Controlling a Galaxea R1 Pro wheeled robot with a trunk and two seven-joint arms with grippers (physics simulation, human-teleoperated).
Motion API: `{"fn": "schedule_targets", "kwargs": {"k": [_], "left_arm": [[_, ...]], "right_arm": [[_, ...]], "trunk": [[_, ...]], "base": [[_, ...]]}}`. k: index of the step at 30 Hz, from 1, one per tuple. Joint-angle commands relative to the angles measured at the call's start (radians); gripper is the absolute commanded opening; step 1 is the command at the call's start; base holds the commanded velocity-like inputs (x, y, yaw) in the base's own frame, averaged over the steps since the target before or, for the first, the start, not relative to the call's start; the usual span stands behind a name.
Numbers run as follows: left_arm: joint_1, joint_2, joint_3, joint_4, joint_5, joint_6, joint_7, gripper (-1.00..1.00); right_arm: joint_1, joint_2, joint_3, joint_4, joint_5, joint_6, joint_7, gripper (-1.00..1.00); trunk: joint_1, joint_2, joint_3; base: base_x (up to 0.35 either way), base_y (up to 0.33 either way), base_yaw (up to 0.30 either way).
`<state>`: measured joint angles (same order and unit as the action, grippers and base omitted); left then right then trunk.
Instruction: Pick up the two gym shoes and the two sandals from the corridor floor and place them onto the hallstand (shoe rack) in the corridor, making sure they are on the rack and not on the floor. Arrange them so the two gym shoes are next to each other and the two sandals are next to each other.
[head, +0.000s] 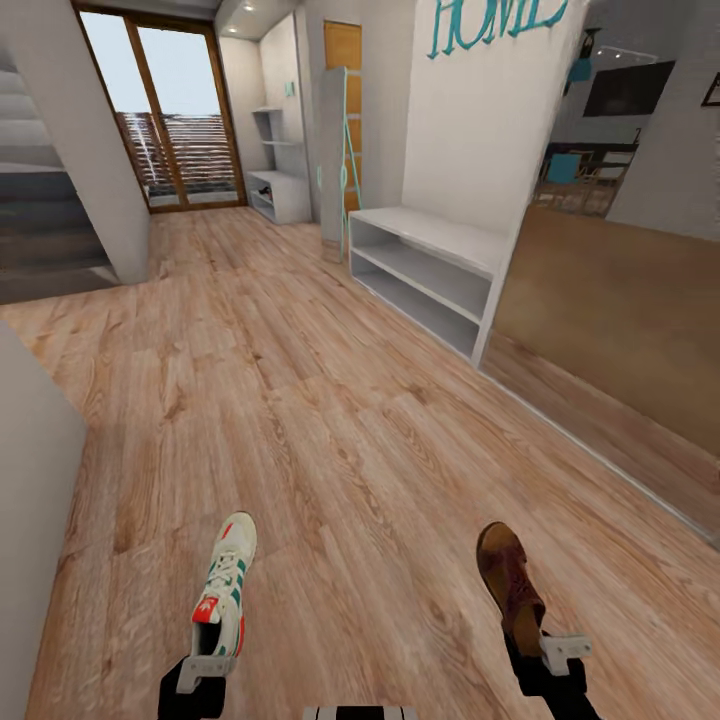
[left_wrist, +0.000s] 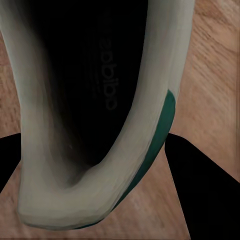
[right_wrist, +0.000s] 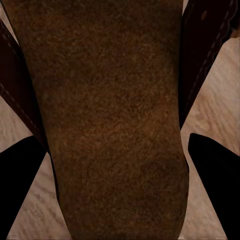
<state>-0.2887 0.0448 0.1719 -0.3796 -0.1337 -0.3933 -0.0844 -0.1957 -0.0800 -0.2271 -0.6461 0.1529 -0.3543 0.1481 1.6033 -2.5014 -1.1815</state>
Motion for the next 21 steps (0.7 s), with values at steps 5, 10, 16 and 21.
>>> {"fn": "schedule_targets", "kwargs": {"k": [5,10,16,21], "left_arm": [[0.008,0.003,0.009,-0.004,-0.007,-0.004,-0.007,-1.00],[0.011,0.004,0.009,-0.010,-0.006,-0.004,-0.008,-1.00],[0.011,0.009,0.010,-0.015,-0.005,-0.004,-0.007,-1.00],[0.011,0.007,0.009,-0.014,-0.004,-0.005,-0.006,-1.00]], "right_arm": [[-0.001,0.000,-0.085,0.039,0.010,-0.037,0.009,-1.00],[0.000,0.003,-0.165,0.072,0.013,-0.051,0.017,-1.00],[-0.001,0.009,-0.168,0.103,0.015,-0.052,0.019,-1.00],[-0.001,0.009,-0.169,0.107,0.016,-0.052,0.019,-1.00]], "trunk": [[-0.002,0.001,0.027],[-0.015,0.022,0.052],[-0.030,0.050,0.074],[-0.030,0.050,0.081]], "base": [[0.000,0.000,0.000],[0.000,0.000,0.000],[0.000,0.000,0.000],[0.000,0.000,0.000]]}}
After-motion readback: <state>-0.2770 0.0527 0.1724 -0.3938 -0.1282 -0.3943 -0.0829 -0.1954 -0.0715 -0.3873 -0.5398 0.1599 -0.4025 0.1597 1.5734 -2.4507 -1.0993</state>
